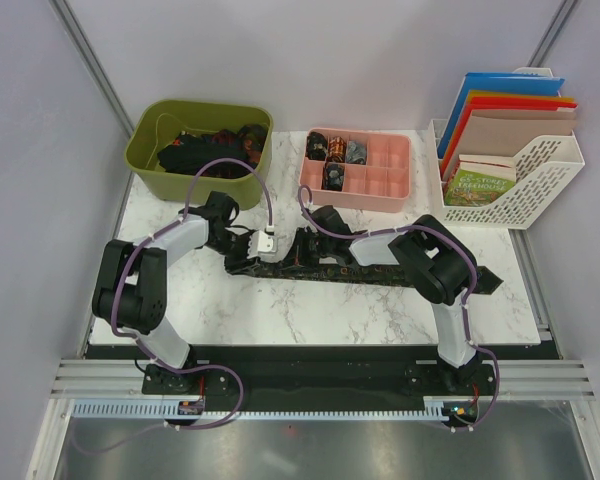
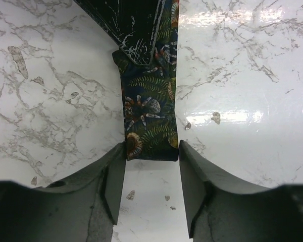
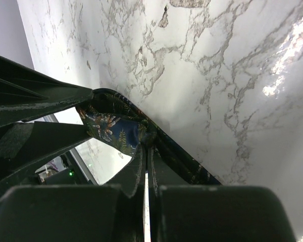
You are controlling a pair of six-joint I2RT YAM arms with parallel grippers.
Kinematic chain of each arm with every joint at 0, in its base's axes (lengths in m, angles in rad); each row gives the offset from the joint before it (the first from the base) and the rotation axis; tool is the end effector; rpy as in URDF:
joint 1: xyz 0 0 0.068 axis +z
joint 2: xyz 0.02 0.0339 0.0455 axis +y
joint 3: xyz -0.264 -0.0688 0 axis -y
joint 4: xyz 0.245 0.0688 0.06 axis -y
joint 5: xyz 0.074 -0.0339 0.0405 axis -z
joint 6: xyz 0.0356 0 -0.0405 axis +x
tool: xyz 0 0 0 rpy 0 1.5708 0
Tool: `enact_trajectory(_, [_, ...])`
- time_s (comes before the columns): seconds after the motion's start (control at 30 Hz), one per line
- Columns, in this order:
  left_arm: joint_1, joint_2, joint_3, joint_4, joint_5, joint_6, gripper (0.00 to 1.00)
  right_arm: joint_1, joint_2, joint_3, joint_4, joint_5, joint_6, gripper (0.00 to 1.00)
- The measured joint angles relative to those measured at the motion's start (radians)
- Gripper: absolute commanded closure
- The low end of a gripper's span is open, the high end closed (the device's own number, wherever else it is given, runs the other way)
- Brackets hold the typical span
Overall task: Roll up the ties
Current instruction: Roll the tie at the center of the board.
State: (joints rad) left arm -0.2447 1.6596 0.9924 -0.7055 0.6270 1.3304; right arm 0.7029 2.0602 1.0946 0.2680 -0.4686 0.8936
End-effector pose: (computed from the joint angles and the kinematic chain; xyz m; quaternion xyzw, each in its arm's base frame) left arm 0.2794 -0.0913 0.1712 0.6923 0.6463 -0.2142 0.2391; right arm 0.3054 0.2798 0.1112 -0.0138 0.8868 0.4414 0.1364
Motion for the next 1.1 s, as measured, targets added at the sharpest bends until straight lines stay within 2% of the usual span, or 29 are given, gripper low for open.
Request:
enact_trajectory(0.1, [-0.002,0.0,0.005,-0.002,0.001,-0.001,0.54,0.0,0.0,0.0,0.0,0.0,0.0,1.0])
enact_trajectory(0.3, [-0.034,0.0,0.034,-0.004,0.008,-0.029,0.54,0.001,0.0,0.0,0.0,0.001,0.0,1.0])
enact_trajectory(0.57, [-0.106,0.003,0.073,-0.001,0.022,-0.137,0.54,0.002,0.0,0.0,0.0,0.001,0.001,1.0])
enact_trajectory(0.83, [-0.153,0.093,0.121,0.027,0.027,-0.23,0.54,0.002,0.0,-0.002,0.005,0.0,0.011,1.0])
enact_trajectory(0.93, [-0.166,0.125,0.128,0.04,0.016,-0.248,0.54,0.002,0.0,-0.006,0.01,0.0,0.016,0.96])
enact_trajectory(1.1, [-0.175,0.151,0.14,0.05,-0.013,-0.278,0.56,0.002,0.0,-0.008,0.015,-0.002,0.025,0.84])
